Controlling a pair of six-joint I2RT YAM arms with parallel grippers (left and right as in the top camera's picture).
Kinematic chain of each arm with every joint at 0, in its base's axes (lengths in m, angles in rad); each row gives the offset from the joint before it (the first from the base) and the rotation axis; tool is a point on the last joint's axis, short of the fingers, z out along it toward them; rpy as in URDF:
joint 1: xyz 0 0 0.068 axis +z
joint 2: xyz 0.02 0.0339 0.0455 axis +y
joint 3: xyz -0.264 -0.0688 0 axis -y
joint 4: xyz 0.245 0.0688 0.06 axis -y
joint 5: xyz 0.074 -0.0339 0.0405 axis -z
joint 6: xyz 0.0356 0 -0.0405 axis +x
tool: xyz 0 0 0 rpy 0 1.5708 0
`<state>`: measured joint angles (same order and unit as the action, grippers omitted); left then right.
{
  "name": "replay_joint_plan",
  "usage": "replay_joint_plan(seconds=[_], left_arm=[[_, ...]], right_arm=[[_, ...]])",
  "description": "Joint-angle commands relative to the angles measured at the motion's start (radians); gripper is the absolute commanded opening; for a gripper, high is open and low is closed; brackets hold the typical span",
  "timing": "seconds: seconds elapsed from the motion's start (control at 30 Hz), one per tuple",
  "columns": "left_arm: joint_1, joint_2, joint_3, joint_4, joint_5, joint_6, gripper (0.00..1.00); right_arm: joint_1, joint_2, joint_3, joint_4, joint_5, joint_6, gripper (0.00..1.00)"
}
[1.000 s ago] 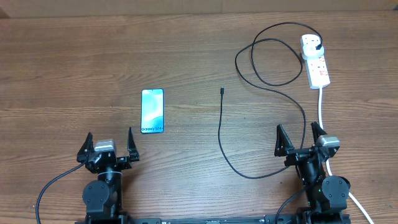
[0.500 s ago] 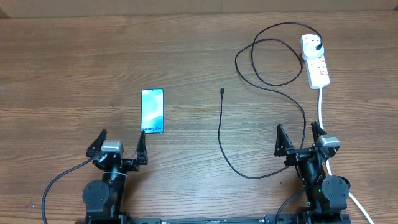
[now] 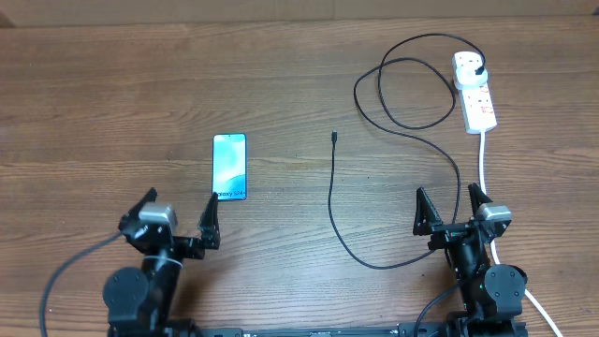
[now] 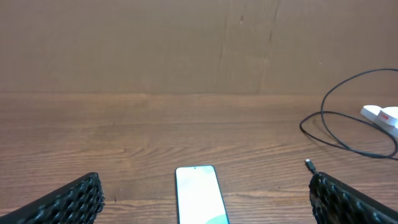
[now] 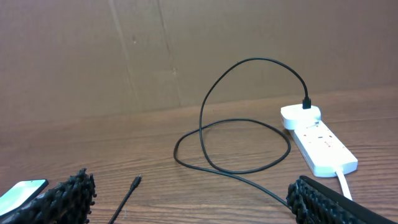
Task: Plug charger to phone and switch on socket
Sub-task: 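Move the left gripper over the Galaxy S24 phone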
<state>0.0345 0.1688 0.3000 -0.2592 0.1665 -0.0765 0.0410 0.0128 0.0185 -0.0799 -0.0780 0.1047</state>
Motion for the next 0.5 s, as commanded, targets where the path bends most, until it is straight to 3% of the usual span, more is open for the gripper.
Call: replay_joint_plan(seconds=[0.0, 0.2, 0.47], left_arm=[[-0.003, 0.145, 0.124, -0.006, 0.034, -0.013, 1.0], [-0.032, 0.482, 0.388, -0.092, 0.069, -0.013, 1.0], [-0.188, 1.019, 0.919, -0.468, -0.07, -0.014, 1.0]], right_arm=[[0.006, -0.01, -0.011, 0.003, 0.006, 0.002, 1.0], [0.006, -0.01, -0.011, 0.003, 0.006, 0.002, 1.0], [0.005, -0.01, -0.011, 0.003, 0.006, 0.002, 1.0]])
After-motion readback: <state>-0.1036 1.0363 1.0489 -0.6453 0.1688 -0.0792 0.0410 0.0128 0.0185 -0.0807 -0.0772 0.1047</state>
